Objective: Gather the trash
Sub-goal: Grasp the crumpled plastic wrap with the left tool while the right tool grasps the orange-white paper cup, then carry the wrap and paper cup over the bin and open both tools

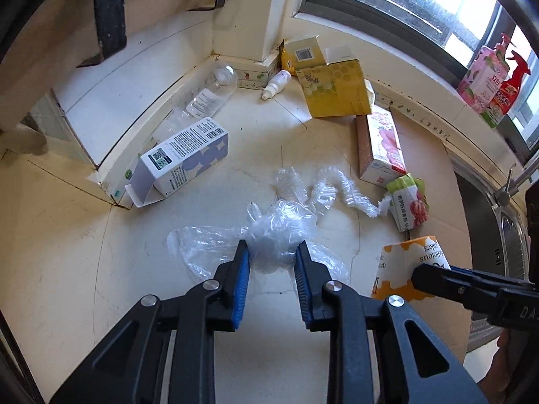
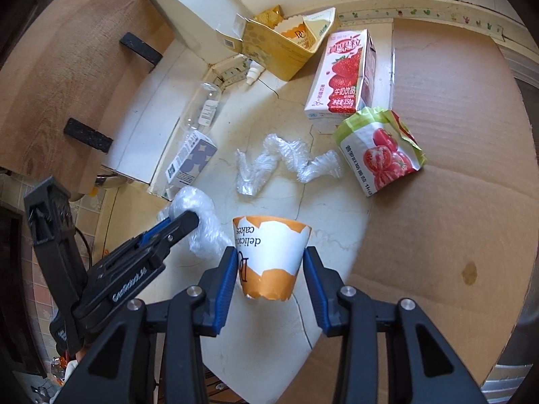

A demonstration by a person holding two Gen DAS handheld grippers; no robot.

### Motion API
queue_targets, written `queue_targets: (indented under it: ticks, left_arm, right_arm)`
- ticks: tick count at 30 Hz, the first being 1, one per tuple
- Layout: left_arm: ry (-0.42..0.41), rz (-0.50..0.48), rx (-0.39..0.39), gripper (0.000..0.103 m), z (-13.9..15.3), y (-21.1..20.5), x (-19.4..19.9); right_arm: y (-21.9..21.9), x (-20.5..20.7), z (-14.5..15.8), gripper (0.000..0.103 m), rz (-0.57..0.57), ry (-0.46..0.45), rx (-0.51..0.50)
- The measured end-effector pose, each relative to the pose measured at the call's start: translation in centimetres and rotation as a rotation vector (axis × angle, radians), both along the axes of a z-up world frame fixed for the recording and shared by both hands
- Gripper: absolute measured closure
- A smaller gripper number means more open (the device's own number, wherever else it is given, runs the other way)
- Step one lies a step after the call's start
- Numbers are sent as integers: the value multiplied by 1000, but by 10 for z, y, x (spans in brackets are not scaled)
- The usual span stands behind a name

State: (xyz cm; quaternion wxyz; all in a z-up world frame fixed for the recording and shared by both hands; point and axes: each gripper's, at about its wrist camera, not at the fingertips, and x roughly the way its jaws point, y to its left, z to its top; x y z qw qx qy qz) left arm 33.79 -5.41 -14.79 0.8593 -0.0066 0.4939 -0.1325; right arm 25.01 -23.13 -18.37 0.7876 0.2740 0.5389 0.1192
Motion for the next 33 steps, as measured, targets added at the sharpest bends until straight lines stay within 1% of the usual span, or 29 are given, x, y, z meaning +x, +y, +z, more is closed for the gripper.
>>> queue_targets:
  ticks: [4, 10, 16, 21, 26, 30, 33]
  left_arm:
    - [-30, -17, 4, 80, 20, 7, -27]
    - [-86, -15, 25, 80, 55, 29, -70]
    - [-148, -20, 33, 80, 88, 57, -121]
    - [-201, -28, 51, 80, 108, 80, -160]
    - [-229, -28, 40, 80, 118, 105, -202]
    - [-233, -40, 50, 79, 118, 125, -236]
    - [-231, -46, 43, 79, 115, 137, -256]
  right_arm:
    - [5, -17, 13, 63, -6, -30, 4]
    - [20, -48, 36, 63, -8, -69, 12]
    - [47, -81, 61, 63, -1, -124, -4]
    - [73, -113, 79, 63, 0, -151, -6]
    - [103, -149, 90, 63, 19, -185, -26]
    - [125, -183, 93, 63, 17, -193, -23]
    - [139, -206, 92, 63, 21, -195, -43]
